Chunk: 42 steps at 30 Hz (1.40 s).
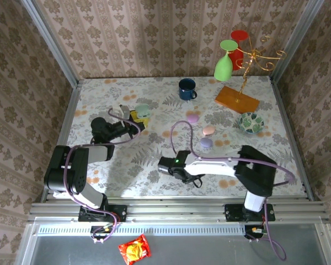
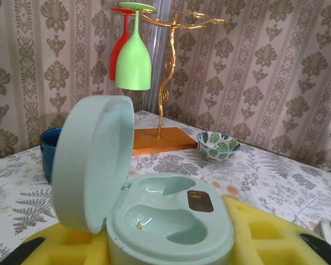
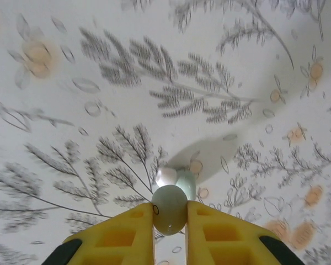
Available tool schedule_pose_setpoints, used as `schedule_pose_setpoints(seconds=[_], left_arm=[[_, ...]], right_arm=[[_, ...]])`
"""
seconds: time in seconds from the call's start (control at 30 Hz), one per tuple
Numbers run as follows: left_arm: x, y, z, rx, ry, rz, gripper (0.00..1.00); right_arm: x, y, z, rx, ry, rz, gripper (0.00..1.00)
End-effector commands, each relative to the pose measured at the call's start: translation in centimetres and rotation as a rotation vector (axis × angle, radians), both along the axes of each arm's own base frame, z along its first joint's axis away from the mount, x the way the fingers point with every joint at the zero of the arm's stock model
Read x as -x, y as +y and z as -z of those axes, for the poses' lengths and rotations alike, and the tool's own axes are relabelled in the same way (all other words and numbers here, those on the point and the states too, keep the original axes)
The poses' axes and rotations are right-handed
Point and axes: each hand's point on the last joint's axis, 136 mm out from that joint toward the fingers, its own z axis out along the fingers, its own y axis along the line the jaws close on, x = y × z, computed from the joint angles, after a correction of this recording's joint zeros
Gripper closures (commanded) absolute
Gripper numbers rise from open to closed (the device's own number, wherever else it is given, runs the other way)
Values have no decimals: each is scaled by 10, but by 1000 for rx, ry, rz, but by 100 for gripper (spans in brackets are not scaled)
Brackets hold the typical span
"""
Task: Insert wireless bluetooth earbuds into charging case
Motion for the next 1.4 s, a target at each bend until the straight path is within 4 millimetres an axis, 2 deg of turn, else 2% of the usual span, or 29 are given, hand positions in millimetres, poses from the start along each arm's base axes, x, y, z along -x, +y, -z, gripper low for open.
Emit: schedule_pose_setpoints(seconds=[0.0,0.23,0.4,0.47,0.63,0.8,1.07,1.23,1.27,1.37], left_arm=[[5,-7,1,-17,-62,25,63],[22,-27,6,-43,-115,107,62],[30,-41,12,-55,-132,151,62],[32,-47,15,-59,-138,166,62],[38,-56,19,-68,-153,203,62],[46,-62,23,-79,-180,240,61],[55,-70,25,-88,-222,268,61],[61,-74,24,-93,-257,282,61],[62,-73,25,-95,-260,283,61],[64,-73,26,-98,-267,285,61]], right_arm=[[-15,19,-11,-189,-34,-10,81],[-39,43,-42,-593,-16,28,79],[-54,47,-69,-760,-18,36,79],[-59,50,-86,-851,-23,37,80],[-66,59,-116,-1044,-1,41,80],[-76,66,-145,-1167,-37,23,80],[-97,92,-185,-1284,-89,-51,80],[-105,110,-201,-1358,-82,-98,80],[-108,114,-195,-1352,-65,-93,80],[-112,118,-197,-1354,-73,-101,80]])
